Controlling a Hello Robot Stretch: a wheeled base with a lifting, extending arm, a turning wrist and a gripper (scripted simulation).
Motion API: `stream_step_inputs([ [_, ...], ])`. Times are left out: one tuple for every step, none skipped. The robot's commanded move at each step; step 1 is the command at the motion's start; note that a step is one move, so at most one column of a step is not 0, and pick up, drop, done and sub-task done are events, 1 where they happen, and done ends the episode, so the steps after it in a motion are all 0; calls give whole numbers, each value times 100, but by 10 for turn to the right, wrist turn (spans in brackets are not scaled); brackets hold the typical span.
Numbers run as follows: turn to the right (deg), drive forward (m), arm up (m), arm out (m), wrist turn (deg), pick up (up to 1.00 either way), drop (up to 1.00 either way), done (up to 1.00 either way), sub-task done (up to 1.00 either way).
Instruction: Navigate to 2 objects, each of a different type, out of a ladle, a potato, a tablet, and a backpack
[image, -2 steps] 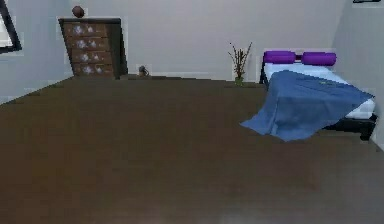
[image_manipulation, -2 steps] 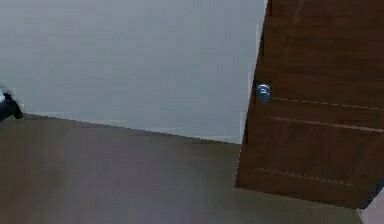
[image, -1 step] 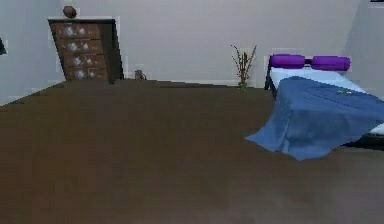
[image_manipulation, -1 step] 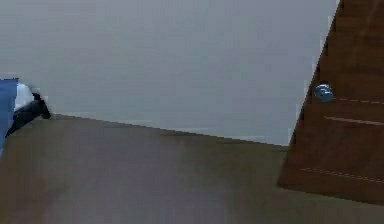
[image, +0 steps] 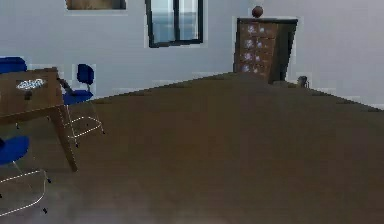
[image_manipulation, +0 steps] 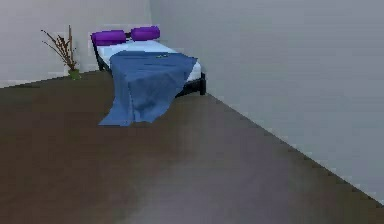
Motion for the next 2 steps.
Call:
stream_step_inputs([
  [-240, 0, 0, 0, 0, 0, 0, 0, 0],
  [0, 100, 0, 0, 0, 0, 0, 0, 0],
])
